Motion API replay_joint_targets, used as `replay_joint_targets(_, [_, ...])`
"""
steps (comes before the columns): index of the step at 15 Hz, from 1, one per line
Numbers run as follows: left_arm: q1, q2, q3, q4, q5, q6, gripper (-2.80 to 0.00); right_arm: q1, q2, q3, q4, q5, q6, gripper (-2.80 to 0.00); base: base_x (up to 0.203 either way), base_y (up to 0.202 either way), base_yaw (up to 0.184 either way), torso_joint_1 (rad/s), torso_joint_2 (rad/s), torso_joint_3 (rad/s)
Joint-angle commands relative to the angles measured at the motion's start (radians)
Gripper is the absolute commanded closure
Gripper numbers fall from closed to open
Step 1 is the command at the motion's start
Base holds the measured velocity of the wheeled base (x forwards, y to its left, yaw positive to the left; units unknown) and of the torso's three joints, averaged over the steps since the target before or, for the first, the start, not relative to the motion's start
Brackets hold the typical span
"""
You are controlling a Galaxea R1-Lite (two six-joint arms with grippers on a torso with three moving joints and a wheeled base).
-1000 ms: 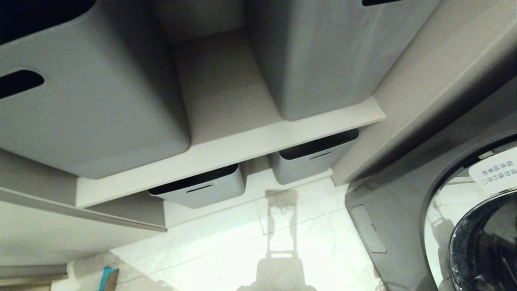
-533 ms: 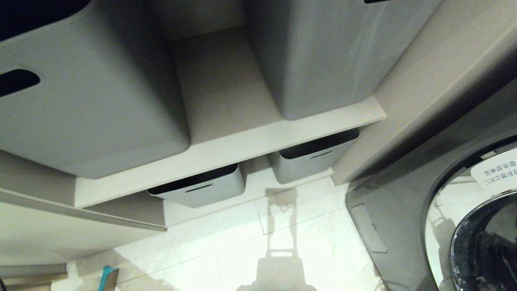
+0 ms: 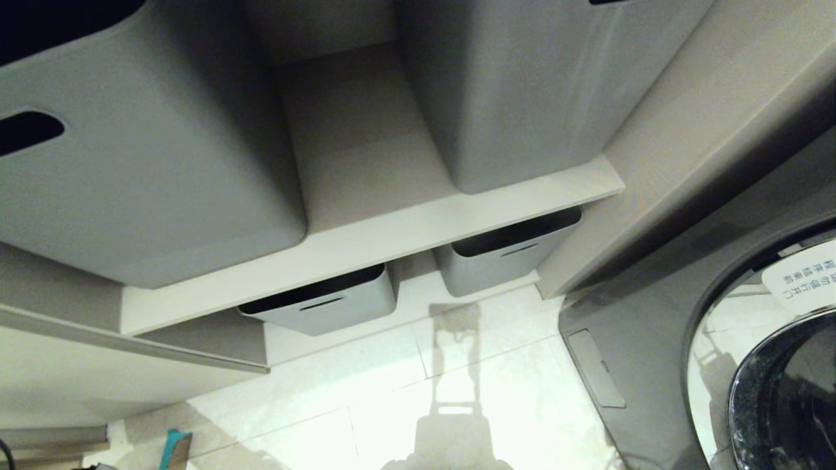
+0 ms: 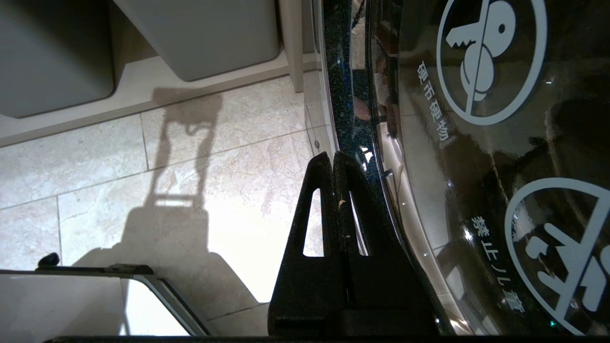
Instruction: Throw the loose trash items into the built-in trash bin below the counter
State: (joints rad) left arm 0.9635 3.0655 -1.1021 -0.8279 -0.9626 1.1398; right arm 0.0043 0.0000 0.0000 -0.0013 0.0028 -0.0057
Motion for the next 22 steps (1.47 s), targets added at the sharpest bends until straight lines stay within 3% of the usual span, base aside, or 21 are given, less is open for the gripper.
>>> replay_joint_targets(1, [-0.004,0.004,-0.002,0.009,-0.004,0.005,-2.80,0.000,0.000,0.000,0.000,0.000,0.000,0.00,0.000,0.000,0.000,0.000,0.00,0.000])
replay_joint_targets(8, [-0.003,0.004,-0.008,0.041,0.001,0.002,-2.80,0.002,-0.002,0.000,0.000,0.000,0.000,0.00,0.000,0.000,0.000,0.000,0.00,0.000])
replay_joint_targets(11, [0.001,0.004,-0.013,0.041,0.001,-0.057,-2.80,0.000,-0.002,0.000,0.000,0.000,0.000,0.00,0.000,0.000,0.000,0.000,0.00,0.000])
replay_joint_targets(16, [0.000,0.004,-0.034,0.032,0.002,-0.058,-2.80,0.000,-0.002,0.000,0.000,0.000,0.000,0.00,0.000,0.000,0.000,0.000,0.00,0.000])
replay_joint_targets(17, [0.000,0.004,-0.045,0.032,0.002,-0.057,0.00,0.000,-0.002,0.000,0.000,0.002,0.000,0.00,0.000,0.000,0.000,0.000,0.00,0.000])
replay_joint_targets(22, [0.001,0.004,-0.044,0.064,0.007,-0.058,0.00,0.002,-0.002,0.000,0.000,0.000,0.000,0.00,0.000,0.000,0.000,0.000,0.00,0.000])
